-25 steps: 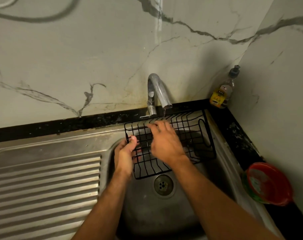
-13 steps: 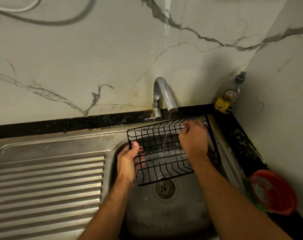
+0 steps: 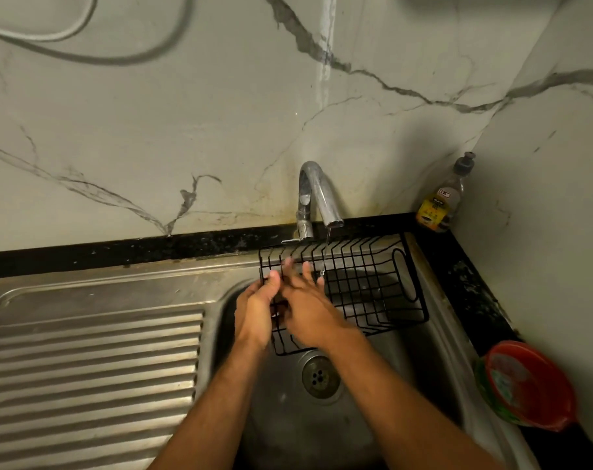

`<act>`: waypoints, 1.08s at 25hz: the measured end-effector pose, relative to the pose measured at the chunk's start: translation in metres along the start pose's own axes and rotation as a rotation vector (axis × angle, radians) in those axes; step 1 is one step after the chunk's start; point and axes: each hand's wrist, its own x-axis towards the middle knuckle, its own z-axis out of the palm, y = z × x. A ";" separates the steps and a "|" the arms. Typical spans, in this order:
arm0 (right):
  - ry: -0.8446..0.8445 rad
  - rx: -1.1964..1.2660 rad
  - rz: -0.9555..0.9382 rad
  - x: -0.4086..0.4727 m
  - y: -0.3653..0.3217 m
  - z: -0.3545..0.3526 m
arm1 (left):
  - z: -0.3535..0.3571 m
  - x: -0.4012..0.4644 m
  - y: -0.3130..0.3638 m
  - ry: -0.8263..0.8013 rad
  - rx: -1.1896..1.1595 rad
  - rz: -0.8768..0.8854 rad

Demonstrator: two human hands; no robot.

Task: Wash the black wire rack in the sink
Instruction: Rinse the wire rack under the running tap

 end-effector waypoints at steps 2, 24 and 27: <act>-0.107 -0.012 -0.087 -0.009 0.005 -0.021 | -0.006 0.002 0.000 0.036 -0.027 -0.036; -0.523 0.677 0.570 0.000 0.039 -0.091 | -0.002 -0.006 0.012 -0.059 0.022 -0.114; -0.103 0.180 0.674 -0.006 0.054 -0.099 | -0.005 -0.008 0.007 -0.030 -0.007 -0.101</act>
